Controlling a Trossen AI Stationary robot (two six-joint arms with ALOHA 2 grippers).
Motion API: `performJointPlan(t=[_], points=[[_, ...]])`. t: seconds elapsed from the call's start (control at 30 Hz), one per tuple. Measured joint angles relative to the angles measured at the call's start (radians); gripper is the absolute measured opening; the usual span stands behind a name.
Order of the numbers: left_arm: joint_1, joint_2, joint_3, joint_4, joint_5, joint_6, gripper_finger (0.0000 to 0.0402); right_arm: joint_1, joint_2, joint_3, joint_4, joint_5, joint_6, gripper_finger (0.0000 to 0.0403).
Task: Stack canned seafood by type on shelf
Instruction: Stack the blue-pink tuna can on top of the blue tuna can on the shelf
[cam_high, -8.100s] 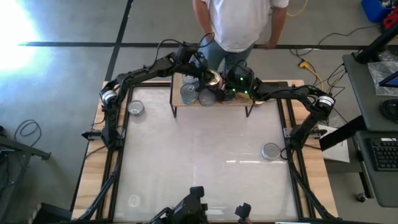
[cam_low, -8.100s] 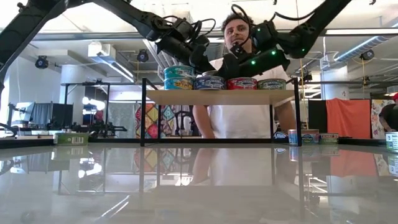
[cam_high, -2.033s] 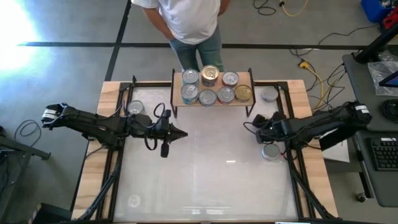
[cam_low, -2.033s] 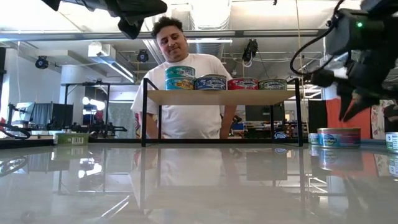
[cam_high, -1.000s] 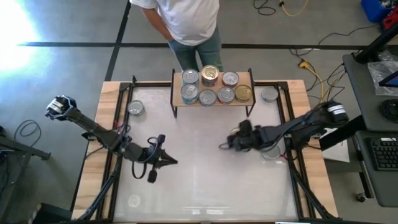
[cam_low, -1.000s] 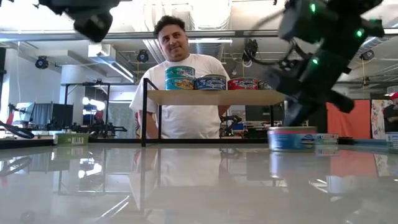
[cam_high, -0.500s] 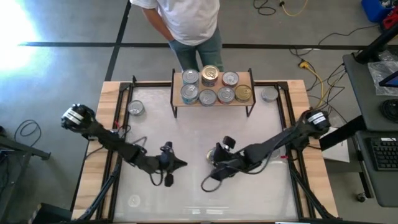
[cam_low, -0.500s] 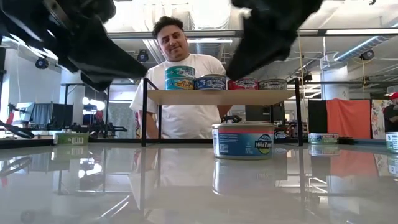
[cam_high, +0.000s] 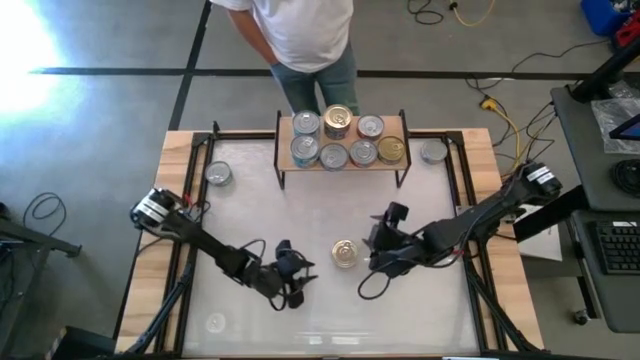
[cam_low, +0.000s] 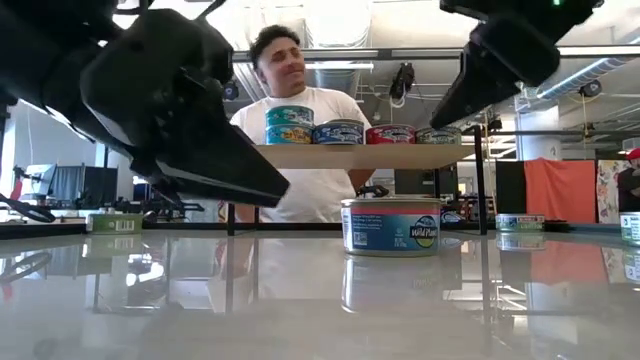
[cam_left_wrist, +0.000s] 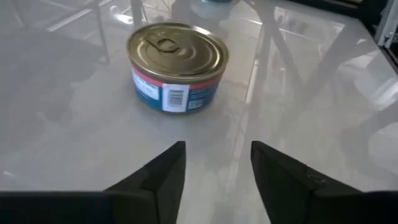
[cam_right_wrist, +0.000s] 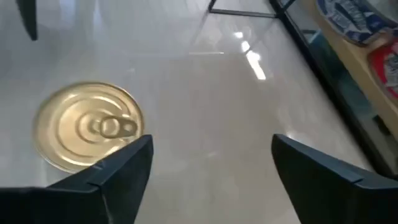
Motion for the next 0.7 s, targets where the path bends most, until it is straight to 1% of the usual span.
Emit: performJointPlan(t=[0.1,0.17,0.23,0.3,0.33,0.43,0.47,0.53,0.6,0.7], points=[[0.0,0.026,0.014,0.002,-0.015,-0.034,0.0181,-0.002,0.001,-0.022,-0.005,0.008,-0.102,0.0327],[0.0,0.036,0.021,0.005,-0.018,-0.054,0.0187,-0.002,0.001,-0.042,-0.001,0.007,-0.138,0.0326],[0.001,0.04,0.022,0.002,-0.023,-0.076,0.019,-0.003,0.007,-0.067,0.026,-0.026,-0.151,0.0327],[0.001,0.042,0.024,0.005,-0.023,-0.096,0.019,-0.012,0.007,-0.104,0.074,-0.128,-0.145,0.0334],[0.002,0.042,0.024,0.005,-0.022,-0.106,0.0191,-0.021,0.008,-0.128,0.128,-0.207,-0.144,0.034],[0.006,0.047,0.024,0.016,-0.021,-0.123,0.0191,-0.06,0.011,-0.221,0.361,-0.526,-0.154,0.0362],[0.008,0.051,0.024,0.028,-0.02,-0.124,0.0191,-0.068,0.014,-0.255,0.44,-0.577,-0.162,0.0368],[0.015,0.064,0.024,0.054,-0.021,-0.124,0.0191,-0.083,0.015,-0.312,0.54,-0.591,-0.185,0.0376],[0.021,0.084,0.029,0.066,-0.021,-0.125,0.0191,-0.113,0.012,-0.353,0.58,-0.588,-0.197,0.0379],[0.037,0.131,0.049,0.061,-0.029,-0.131,0.0191,-0.156,0.021,-0.411,0.684,-0.582,-0.26,0.038]])
